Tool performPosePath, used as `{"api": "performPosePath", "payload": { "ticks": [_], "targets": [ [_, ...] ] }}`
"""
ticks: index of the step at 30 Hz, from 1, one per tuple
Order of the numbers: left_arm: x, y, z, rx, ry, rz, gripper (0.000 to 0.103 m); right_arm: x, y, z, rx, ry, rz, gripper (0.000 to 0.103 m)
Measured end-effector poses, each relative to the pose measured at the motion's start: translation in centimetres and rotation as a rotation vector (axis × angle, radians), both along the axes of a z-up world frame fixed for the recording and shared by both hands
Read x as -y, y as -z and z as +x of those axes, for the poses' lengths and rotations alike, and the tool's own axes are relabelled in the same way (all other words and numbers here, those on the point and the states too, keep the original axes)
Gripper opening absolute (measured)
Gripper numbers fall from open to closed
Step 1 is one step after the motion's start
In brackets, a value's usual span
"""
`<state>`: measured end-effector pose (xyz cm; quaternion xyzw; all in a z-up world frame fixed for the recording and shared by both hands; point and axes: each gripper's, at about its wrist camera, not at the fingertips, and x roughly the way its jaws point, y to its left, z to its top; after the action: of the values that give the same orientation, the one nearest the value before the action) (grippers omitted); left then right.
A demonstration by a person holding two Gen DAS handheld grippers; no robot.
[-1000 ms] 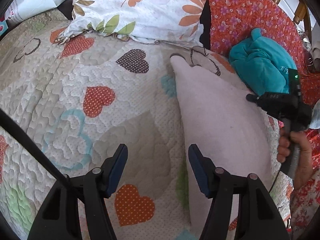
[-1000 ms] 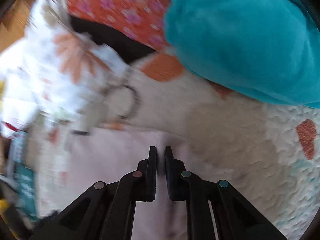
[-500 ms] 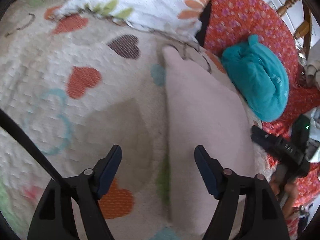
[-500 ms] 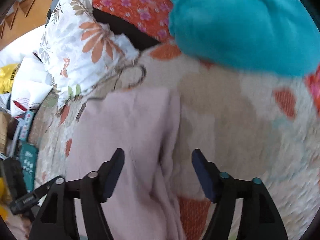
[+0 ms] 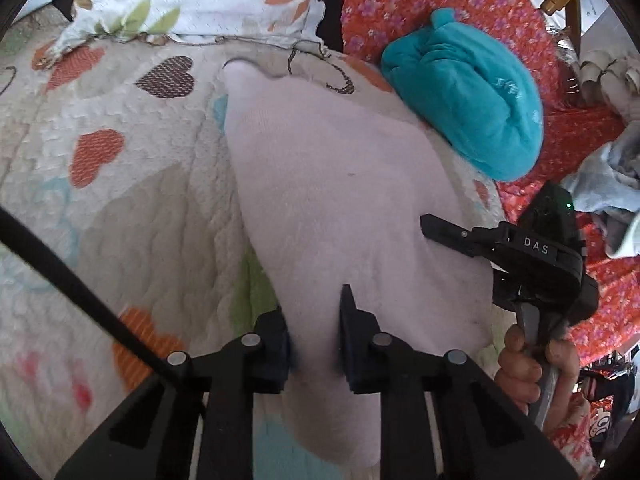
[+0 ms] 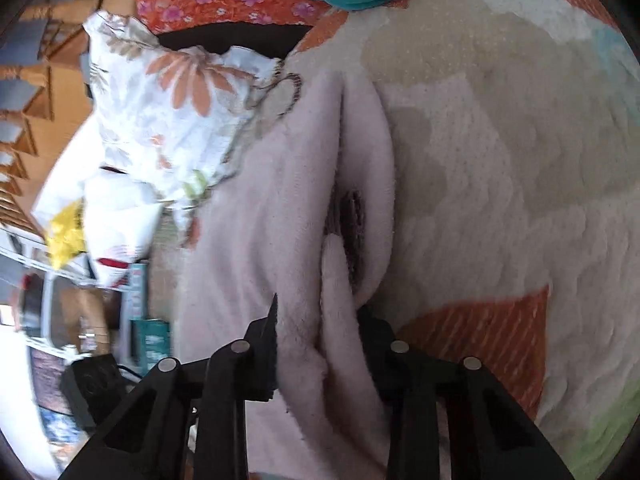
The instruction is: Fold small clothes
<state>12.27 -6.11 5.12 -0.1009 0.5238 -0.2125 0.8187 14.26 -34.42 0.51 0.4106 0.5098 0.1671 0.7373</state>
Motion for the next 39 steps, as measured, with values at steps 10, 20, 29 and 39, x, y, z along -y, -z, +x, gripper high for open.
{"api": "performPosePath", "payload": {
  "ticks": [10, 20, 29, 39],
  "targets": [
    [-4.7, -0.1, -3.7, -0.012, 0.005, 0.067, 0.036, -0.9, -3.5, -6.7, 0.116, 0.064, -0.291, 0.050],
    [-12.2, -3.1, -2.5, 0.153, -0.240, 0.209, 0.050, -14.9, -7.8, 1.8, 0.222, -0.252, -0.478, 0.062],
    [-14.1, -2.0, -0.9, 0.036, -0.283, 0.115, 0.050, -21.7, -3.1, 5.8, 0.095, -0.320, -0.719, 0.010],
    [-14.6, -2.1, -0.9, 0.062, -0.316, 0.145, 0.053, -25.5, -1.9, 6.8, 0.076, -0.336, -0.637, 0.006]
  ]
}}
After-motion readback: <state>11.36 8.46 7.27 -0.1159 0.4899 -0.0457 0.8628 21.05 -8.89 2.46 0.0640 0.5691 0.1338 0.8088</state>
